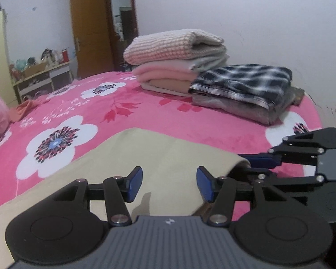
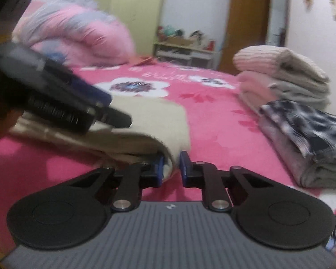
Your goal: Fold clothes
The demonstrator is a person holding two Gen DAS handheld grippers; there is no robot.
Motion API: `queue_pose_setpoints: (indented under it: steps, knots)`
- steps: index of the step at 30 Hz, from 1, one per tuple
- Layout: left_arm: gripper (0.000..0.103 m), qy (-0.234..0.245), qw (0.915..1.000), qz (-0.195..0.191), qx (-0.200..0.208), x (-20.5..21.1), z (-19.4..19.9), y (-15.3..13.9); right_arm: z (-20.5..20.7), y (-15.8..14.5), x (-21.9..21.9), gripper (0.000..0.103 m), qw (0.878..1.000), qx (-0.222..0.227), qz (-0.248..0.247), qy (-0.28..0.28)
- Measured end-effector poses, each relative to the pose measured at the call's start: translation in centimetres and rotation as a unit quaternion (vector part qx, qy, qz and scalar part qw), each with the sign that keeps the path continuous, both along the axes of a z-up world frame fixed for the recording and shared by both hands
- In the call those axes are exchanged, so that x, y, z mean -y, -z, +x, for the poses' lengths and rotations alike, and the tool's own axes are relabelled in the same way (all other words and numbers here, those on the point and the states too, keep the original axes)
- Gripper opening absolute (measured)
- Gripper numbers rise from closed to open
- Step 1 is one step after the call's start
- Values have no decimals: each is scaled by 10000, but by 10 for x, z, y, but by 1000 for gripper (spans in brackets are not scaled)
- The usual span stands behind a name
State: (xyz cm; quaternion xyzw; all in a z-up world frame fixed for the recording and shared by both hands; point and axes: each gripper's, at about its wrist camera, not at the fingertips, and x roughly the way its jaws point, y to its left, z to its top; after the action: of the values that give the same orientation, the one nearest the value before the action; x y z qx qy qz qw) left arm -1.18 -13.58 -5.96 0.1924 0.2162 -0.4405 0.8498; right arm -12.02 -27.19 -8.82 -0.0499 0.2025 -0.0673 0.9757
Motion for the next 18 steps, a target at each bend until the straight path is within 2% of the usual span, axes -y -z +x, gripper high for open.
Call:
queue_pose_setpoints:
  steps: [4, 7, 9, 11, 13, 16, 18]
  knots:
    - [55, 50, 9997, 243, -14, 1, -2, 10, -3, 10, 9, 14, 9996, -41, 232, 148]
    - [55, -29, 9998, 169, -69, -2, -3, 18, -7, 13, 21, 32, 9993, -46, 331, 145]
    - [55, -118, 9998, 70, -120, -6, -4, 22, -5, 13, 24, 37, 9996, -90, 240, 79]
    - [55, -148, 9999, 46, -35, -8, -8, 24, -5, 12, 26, 47, 9998, -152, 138, -14]
    - [55, -146, 9999, 53, 73, -10, -11, 26, -10, 7, 28, 51, 9995, -246, 0, -174]
    - [55, -154, 9998, 14, 139, -11, -13, 28, -26, -2, 33, 51, 9986, -384, -60, -346]
    - [55, -177, 9998, -44, 112, -11, -12, 29, -31, -15, 38, 47, 9989, -317, 66, -326]
